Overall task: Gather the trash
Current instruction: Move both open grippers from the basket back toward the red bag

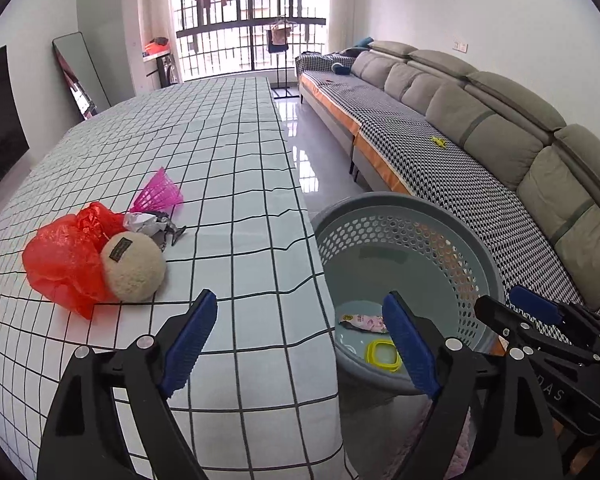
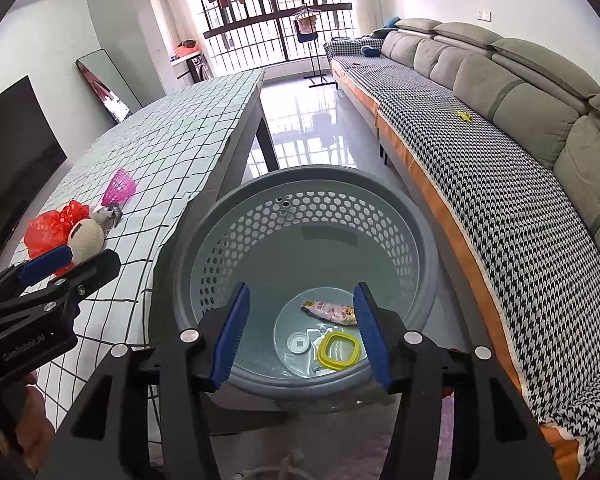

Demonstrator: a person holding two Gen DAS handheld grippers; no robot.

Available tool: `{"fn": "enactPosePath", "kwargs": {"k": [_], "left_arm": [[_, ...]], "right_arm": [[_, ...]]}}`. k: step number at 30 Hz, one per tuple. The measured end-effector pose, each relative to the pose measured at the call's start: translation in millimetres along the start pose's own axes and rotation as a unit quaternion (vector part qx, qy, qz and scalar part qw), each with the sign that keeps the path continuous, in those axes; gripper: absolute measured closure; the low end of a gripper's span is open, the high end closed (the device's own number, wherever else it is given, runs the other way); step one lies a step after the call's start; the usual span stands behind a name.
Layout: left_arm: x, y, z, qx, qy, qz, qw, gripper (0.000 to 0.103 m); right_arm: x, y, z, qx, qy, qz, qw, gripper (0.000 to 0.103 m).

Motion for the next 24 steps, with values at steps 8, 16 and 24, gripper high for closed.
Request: {"fn": "enactPosePath", "kwargs": {"k": [8, 16, 24], "left_arm": [[-12.0, -17.5, -33.3, -0.019, 0.017, 0.000, 0.9997, 0.019], [-24.9, -32.8, -66.5, -0.038, 0.021, 0.006, 0.9990, 0.017], [-26.1, -38.9, -100.3, -0.050, 0.035, 0.004, 0.9981, 0.017]], "right_arm": [[-3.7, -8.6, -32.0, -0.019, 0.013, 0.001, 1.000, 0.048], [-8.6, -11.4, -67.4, -0.040, 0.018, 0.009, 0.999, 0.046], [1.7, -8.1, -100.0, -0.063, 0.025, 0.005, 0.998, 0.046]]}}
Point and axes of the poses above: each gripper's, at about its wrist camera, not at the fingertips, and x roughly the way its jaws point, z to its right, y to its top, the point moved 2 cm from there along x, roughly the way its jaws point, and after that the axes turned 2 degrees about y, right-handed, at the moved point
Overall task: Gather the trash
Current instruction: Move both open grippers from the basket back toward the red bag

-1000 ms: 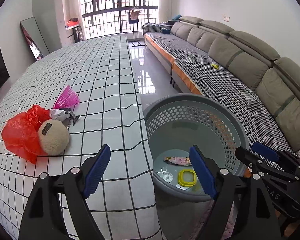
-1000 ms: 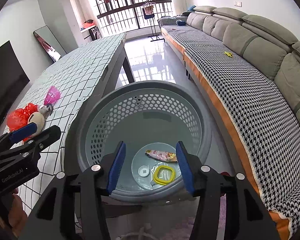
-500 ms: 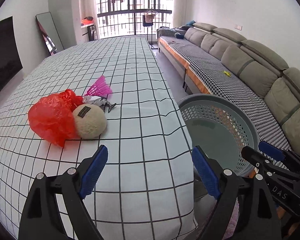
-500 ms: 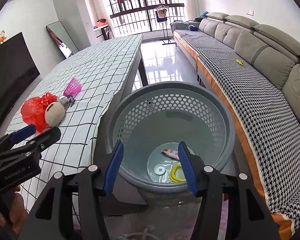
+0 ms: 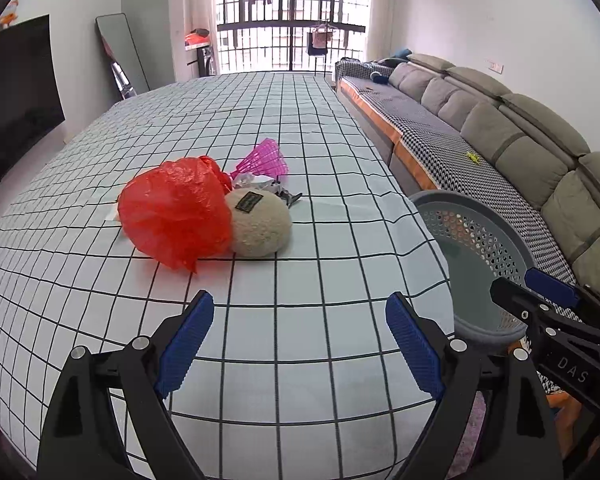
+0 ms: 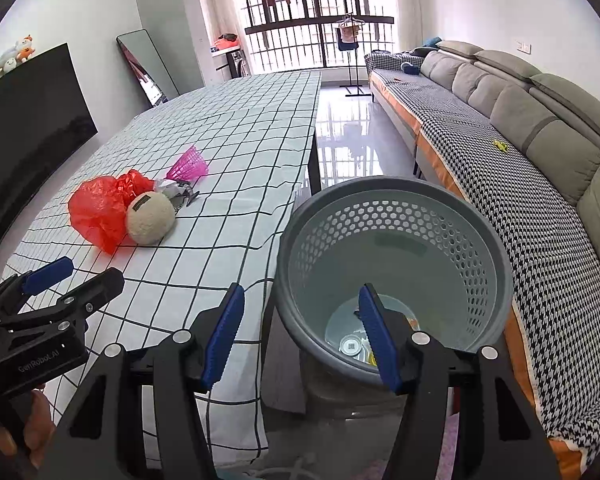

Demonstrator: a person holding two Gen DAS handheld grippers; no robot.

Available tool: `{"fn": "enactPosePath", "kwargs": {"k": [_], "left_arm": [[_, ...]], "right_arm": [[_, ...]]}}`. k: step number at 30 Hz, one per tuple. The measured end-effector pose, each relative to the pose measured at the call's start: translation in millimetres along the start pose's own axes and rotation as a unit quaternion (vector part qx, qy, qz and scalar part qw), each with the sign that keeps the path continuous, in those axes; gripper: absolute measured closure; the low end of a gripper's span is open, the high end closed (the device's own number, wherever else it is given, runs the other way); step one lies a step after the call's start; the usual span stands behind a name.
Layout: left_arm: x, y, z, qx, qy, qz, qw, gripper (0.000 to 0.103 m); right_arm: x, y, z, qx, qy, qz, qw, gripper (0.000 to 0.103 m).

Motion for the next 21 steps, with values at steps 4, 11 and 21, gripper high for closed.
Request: {"fn": "enactPosePath", "kwargs": {"k": [4, 11, 21], "left_arm": [[2.1, 4.7, -15.1, -0.006, 0.007, 0.004, 0.9999, 0.017], [3.6, 15.8, -43.2, -0.025, 0.016, 0.012, 0.9995, 0.017], [12.7, 30.6, -80.6, -0.045, 0.045, 0.013, 0.9979, 0.017]], "right_arm": [[7.5, 9.0, -13.7, -0.010, 0.004, -0.001, 1.000, 0.046], [24.3, 30.6, -42.9, -0.038, 0.010, -0.007, 0.999, 0.046], [54.8, 57.1, -77.2, -0.061, 0.038, -0.016, 0.997, 0.046]]}}
Point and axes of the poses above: each gripper's, at about its wrist camera, not at the fingertips, and x roughly the way its jaws point, z to its right, y to its top, the point moved 2 cm from there along x, roughly the way its jaws point, and after that the axes turned 2 degrees about y, right-handed, at the moved point
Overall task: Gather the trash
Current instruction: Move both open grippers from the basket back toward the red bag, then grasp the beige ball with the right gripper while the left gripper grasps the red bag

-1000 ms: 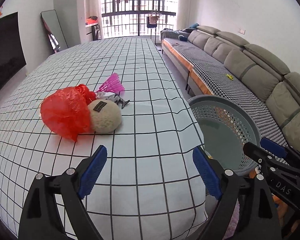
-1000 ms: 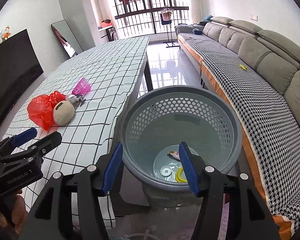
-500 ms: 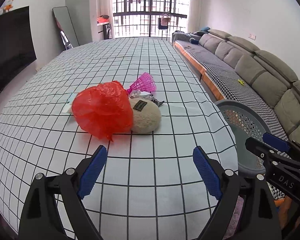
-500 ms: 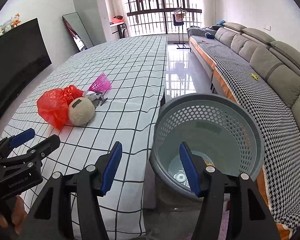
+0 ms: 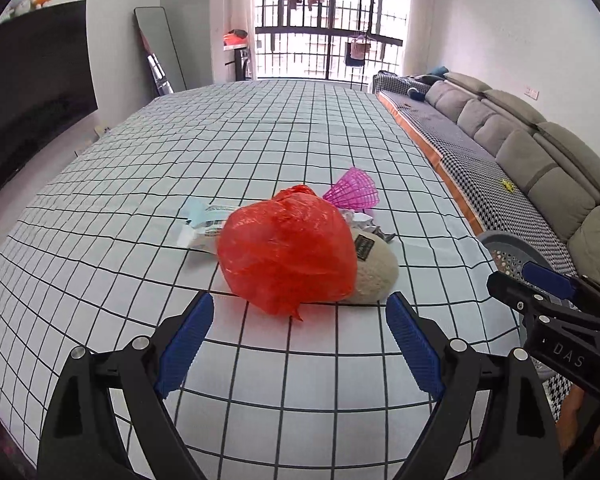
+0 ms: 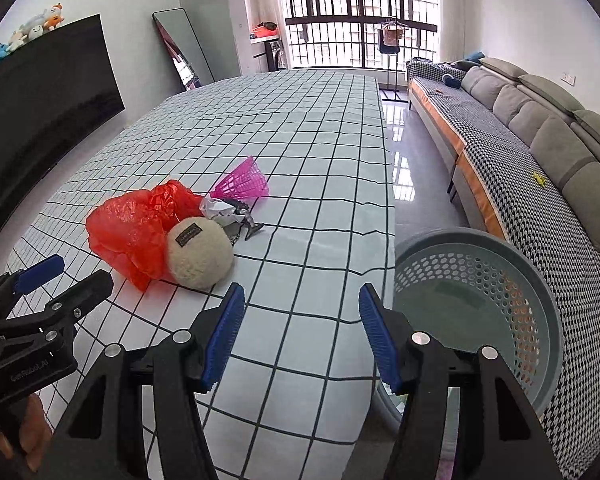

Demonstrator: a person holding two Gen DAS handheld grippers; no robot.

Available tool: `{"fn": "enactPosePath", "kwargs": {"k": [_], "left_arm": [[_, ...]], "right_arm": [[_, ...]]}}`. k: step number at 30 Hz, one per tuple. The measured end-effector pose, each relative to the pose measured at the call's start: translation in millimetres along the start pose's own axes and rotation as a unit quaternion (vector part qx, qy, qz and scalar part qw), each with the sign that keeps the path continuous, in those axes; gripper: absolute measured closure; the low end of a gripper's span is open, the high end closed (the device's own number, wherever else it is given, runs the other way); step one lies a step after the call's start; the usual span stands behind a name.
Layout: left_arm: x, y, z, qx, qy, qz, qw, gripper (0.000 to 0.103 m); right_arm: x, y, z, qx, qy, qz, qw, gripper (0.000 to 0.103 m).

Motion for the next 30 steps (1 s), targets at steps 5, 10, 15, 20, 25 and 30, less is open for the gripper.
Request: {"fn": "enactPosePath", "kwargs": {"k": [5, 10, 15, 20, 25, 30], "left_arm": [[-3.0, 3.0, -20.0, -0.018, 0.019, 0.003, 0.9997, 0.017], [-3.1, 3.6, -34.1, -0.030, 0.034, 0.003, 0.9990, 0.017], [-2.1, 4.1, -45.2, -0.038, 0.040, 0.002, 0.9985, 0.017], [0.8, 2.6, -50.4, -0.044, 0.039, 0.000, 0.9983, 0.017], [3.6, 1.3, -52.7, -0.047, 0.037, -0.003, 0.9982, 0.017], [4.7, 1.1, -51.6, -0.046, 0.036, -0.004, 0.9983, 0.017]], "right_arm": [[21.8, 9.9, -16.8, -0.017, 0.019, -0.014, 1.000, 0.046], [40.1, 19.8, -39.7, -0.041, 0.034, -0.022, 0.998, 0.046], [57.1, 30.5, -57.5, -0.055, 0.039, -0.028, 0.997, 0.046], [73.9, 38.5, -67.5, -0.068, 0.044, -0.039, 0.996, 0.043], [85.0, 38.7, -74.5, -0.076, 0.052, -0.049, 0.995, 0.035], [97.0, 33.9, -78.2, -0.083, 0.053, -0.065, 0.993, 0.034]]}}
Point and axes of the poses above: each gripper's, at about its wrist camera, not at the fingertips, and x roughly the way its jaws point, z to its right, y to its top, the point moved 2 cm from there along x, roughly the way its jaws point, and after that the axes turned 2 degrees about y, right-handed, at the moved point
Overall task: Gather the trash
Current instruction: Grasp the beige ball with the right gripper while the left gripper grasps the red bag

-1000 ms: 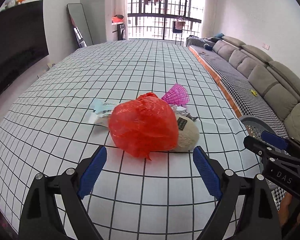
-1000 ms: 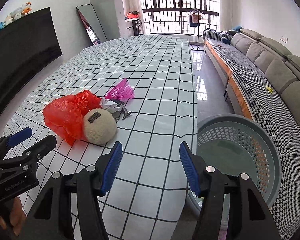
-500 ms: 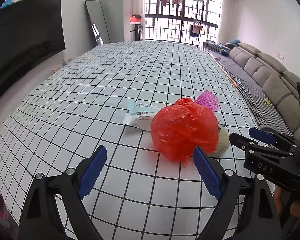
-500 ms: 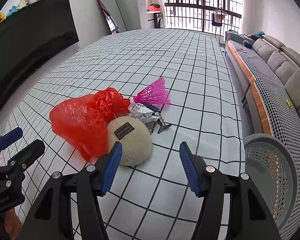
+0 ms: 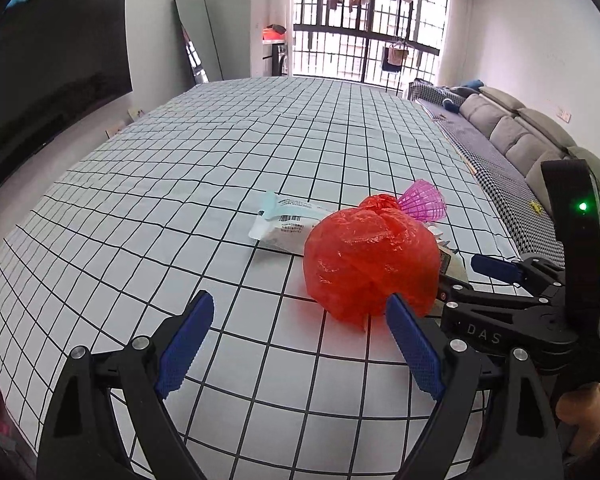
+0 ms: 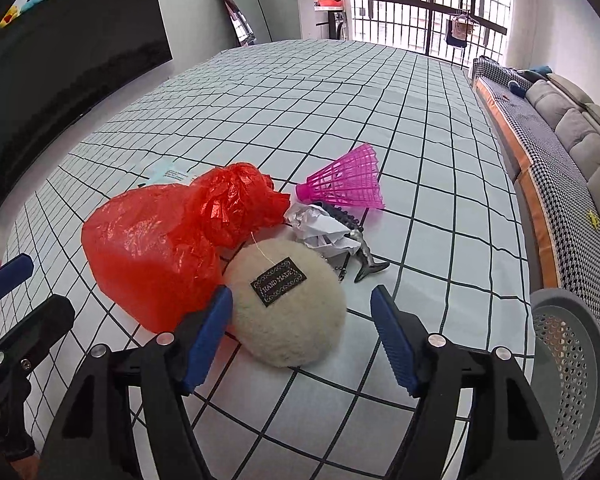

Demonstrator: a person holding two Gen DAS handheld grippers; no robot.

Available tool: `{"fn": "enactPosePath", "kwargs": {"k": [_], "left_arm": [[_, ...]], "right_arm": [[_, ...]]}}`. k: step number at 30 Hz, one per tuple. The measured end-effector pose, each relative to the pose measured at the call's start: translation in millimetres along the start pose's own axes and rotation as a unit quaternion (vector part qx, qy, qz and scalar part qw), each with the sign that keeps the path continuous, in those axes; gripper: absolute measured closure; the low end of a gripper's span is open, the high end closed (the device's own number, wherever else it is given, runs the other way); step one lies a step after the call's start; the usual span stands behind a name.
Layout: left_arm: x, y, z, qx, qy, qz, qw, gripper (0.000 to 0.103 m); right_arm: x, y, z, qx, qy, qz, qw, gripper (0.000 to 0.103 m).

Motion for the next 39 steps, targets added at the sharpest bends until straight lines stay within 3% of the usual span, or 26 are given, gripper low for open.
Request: {"fn": "enactPosePath", "kwargs": {"k": [11, 13, 15, 28, 39], "left_arm": [[-1.9, -4.6, 0.3, -0.005, -0.001, -0.003, 1.0000, 0.017], [-3.0, -4.6, 0.5, -0.005, -0.001, -0.002, 1.0000, 0.017], [-4.4, -4.6, 1.1, -0.005, -0.001, -0.001, 1.0000, 0.017], [-10.1, -2.1, 19.0, 0.001, -0.016, 0.000, 0.9999, 0.017], [10.0, 19.4, 43.4, 0.010, -0.024, 0.001, 0.9997, 0.017]], "right_arm": [[15.5, -0.2, -4.9, -0.004, 0.017, -0.007, 1.000, 0.035], [15.1, -1.8, -4.6, 0.000, 0.030, -0.007, 1.000, 0.047], [12.7, -3.1, -4.2, 0.002, 0.031, -0.003, 1.000, 0.049], [-34.8, -29.9, 30.6, 0.049, 0.016, 0.025, 0.998, 0.052], [-72.1, -60.2, 66.0, 0.092, 0.014, 0.045, 0.995, 0.052]]}}
Point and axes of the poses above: each gripper's, at about its wrist camera, not at the fingertips, and x roughly the way its jaws point, z to its right, y to its top, the point moved 2 cm from there along x, roughly the way its jaws point, and after that the axes turned 2 degrees about y, right-handed, at the moved point
